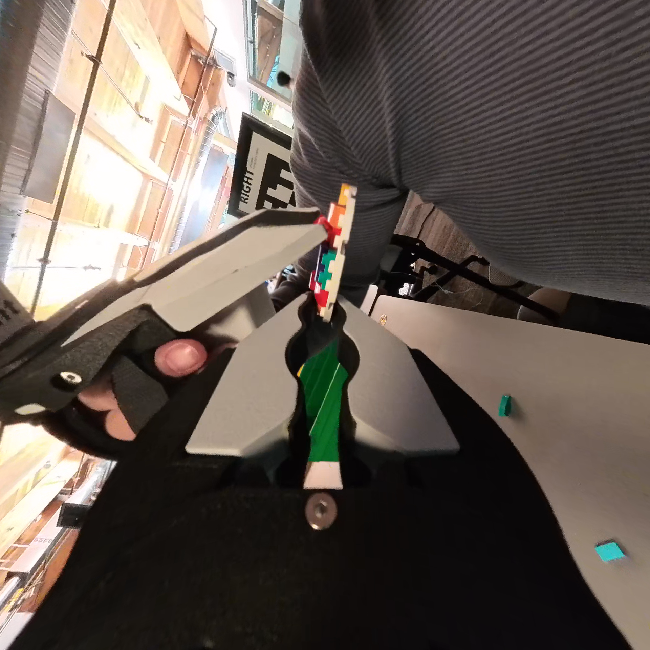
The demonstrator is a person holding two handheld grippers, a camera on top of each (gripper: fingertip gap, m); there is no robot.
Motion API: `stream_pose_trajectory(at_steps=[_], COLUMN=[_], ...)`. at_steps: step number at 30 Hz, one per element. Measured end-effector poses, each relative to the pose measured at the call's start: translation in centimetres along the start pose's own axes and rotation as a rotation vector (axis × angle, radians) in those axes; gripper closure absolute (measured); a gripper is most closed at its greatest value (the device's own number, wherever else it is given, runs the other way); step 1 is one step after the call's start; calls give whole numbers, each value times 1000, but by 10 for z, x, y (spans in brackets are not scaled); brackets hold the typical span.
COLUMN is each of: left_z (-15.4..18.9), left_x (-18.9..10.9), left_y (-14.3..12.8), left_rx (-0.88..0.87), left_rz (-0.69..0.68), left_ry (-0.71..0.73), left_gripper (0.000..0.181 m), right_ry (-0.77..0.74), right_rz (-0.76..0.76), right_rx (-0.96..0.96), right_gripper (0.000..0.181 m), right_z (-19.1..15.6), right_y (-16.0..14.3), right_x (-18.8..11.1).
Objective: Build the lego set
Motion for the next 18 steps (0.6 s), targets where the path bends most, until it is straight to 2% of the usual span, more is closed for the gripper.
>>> stream_pose_trajectory(at_steps=[12, 15, 18], left_z=[1, 1, 4], left_x=[0, -6, -14], left_y=[-10, -27, -50], left_rx=[-26, -24, -26], left_rz=[-62, -179, -310], left_ry=[-2, 38, 91], left_gripper=[174, 174, 174], right_ry=[-76, -218, -487], right_rz=[-47, -17, -30], right_rx=[9, -11, -28], right_gripper=[158, 152, 143], right_z=[-3, -5, -2], right_y=[-6, -7, -21], right_x=[-7, -20, -35])
Point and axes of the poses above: each gripper's, where its closed fingertips meet, x out along the fingers, y out of its top, z = x × y across the jaws, the point moved 3 cm from there along -x, back along the fingers, and after that the axes turned 7 degrees about -y, right-handed, at the moved point
